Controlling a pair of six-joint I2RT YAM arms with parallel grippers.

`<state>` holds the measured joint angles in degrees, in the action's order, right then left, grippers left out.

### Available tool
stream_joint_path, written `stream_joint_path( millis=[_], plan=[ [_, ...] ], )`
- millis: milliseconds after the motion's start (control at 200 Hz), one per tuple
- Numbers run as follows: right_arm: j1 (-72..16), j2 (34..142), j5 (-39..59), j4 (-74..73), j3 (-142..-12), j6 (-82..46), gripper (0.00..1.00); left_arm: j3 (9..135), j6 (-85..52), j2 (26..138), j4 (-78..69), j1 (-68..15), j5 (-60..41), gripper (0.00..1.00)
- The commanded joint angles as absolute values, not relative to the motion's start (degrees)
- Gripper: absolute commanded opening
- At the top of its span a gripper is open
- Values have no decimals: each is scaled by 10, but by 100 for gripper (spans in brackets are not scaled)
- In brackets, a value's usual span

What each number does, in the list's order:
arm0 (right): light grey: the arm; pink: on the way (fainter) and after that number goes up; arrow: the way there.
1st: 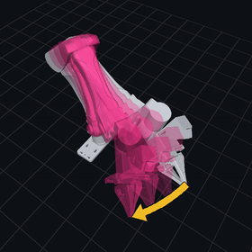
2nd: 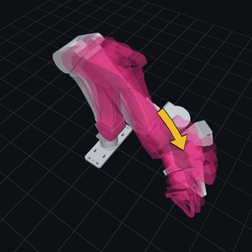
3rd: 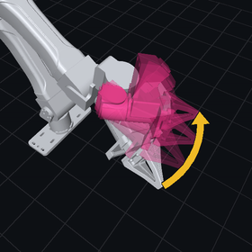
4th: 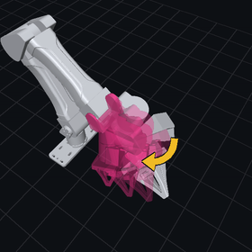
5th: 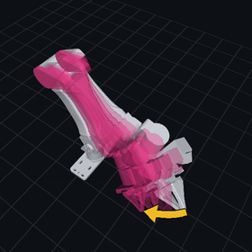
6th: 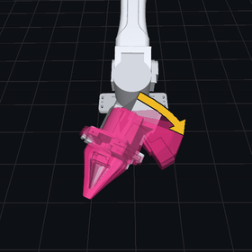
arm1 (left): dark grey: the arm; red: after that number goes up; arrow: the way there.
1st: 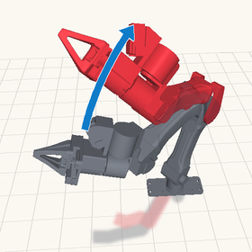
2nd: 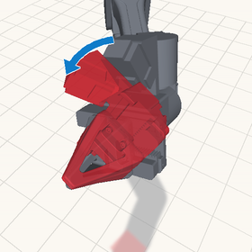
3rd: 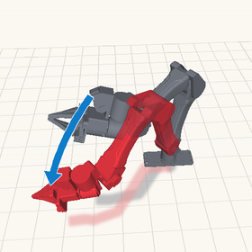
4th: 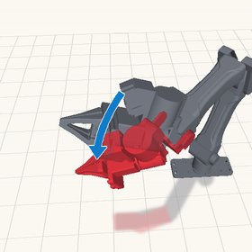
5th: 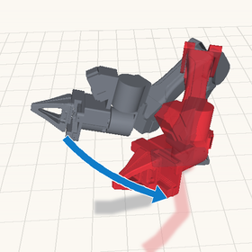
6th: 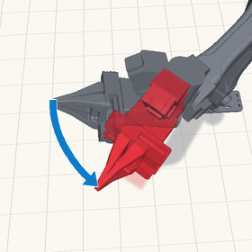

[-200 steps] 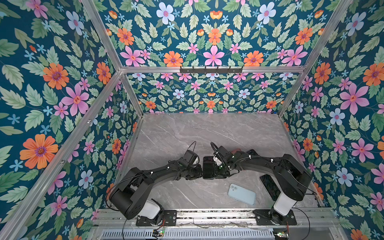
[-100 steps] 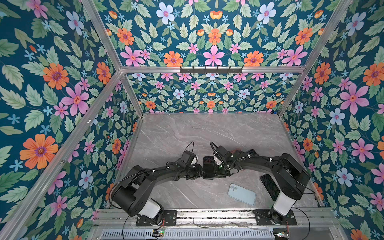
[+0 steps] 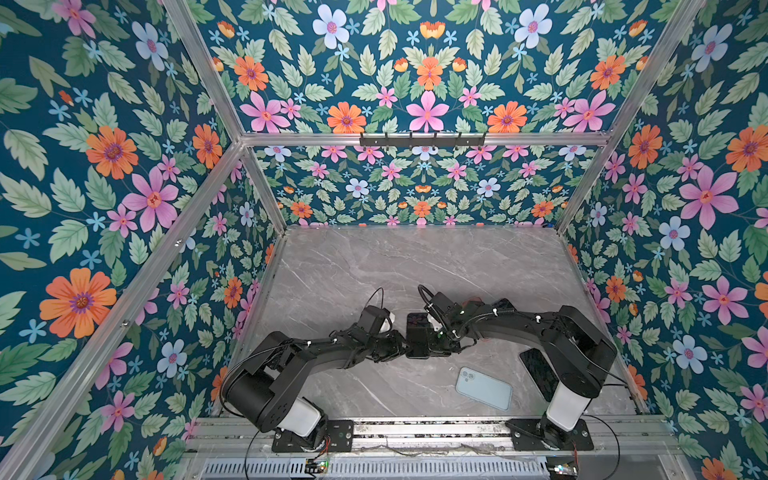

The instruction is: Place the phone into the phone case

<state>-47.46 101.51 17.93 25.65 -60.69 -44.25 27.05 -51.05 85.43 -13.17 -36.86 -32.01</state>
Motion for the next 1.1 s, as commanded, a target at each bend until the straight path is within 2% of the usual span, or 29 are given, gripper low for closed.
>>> stream_joint_path(
  millis=[0,325,1095],
  plan=[
    [-482,1024,198,236,-613,-439,12,266,-517,851,-115,-371,-326,32],
    [-486,1047,216,213,-609,-447,8,257,-526,850,-132,-372,-329,31],
    [-486,1084,242,186,-604,-460,6,249,-534,847,-149,-375,-331,30]
  ],
)
